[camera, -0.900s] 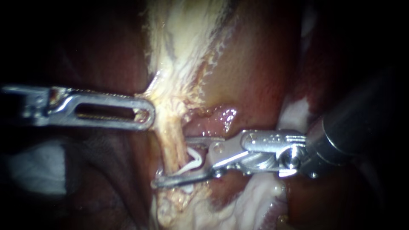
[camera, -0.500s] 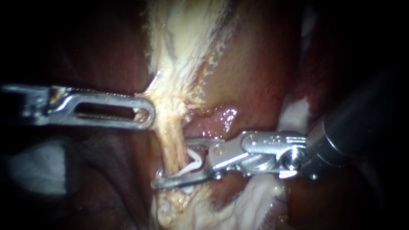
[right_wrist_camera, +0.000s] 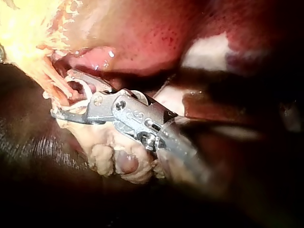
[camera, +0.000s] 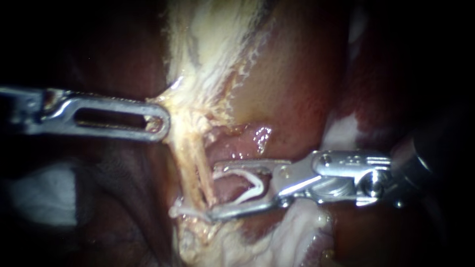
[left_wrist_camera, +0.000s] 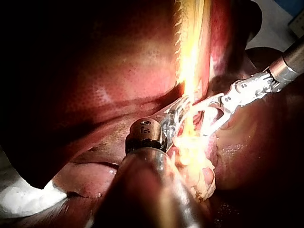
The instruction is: Clipping second clip left tube
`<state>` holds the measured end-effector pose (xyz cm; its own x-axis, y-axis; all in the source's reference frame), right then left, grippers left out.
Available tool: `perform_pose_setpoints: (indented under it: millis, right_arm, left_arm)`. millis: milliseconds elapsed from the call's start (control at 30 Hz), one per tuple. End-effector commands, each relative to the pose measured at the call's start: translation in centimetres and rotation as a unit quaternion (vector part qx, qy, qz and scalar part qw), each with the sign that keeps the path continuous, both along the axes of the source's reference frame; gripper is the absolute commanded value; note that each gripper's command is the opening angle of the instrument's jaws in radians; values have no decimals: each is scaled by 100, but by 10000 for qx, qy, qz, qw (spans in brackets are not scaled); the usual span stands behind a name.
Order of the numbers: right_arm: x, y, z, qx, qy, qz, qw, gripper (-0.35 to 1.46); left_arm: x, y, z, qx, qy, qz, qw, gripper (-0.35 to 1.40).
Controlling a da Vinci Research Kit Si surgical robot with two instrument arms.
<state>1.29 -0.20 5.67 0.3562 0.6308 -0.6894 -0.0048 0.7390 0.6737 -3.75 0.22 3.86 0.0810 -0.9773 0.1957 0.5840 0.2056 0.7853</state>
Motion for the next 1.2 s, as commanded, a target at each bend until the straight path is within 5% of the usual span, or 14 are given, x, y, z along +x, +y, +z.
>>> perform_pose_setpoints:
  millis: [33,367,667,1200]
  right_arm:
    - [-4,2,-6,11,-2,6,10000,60]
    - [11,-8,-46,27,57,-21,10000,60]
    - [45,-22,-13,89,74,1,9999,60]
    - [57,-19,17,116,-25,30,9999,60]
  left_arm:
    - [1,1,0,-22,6,3,10000,-35]
    - [1,0,0,-23,7,1,10000,-35]
    - [0,-1,-2,-24,11,-3,10000,-35]
    - [-6,-9,-15,-53,39,-18,10000,-35]
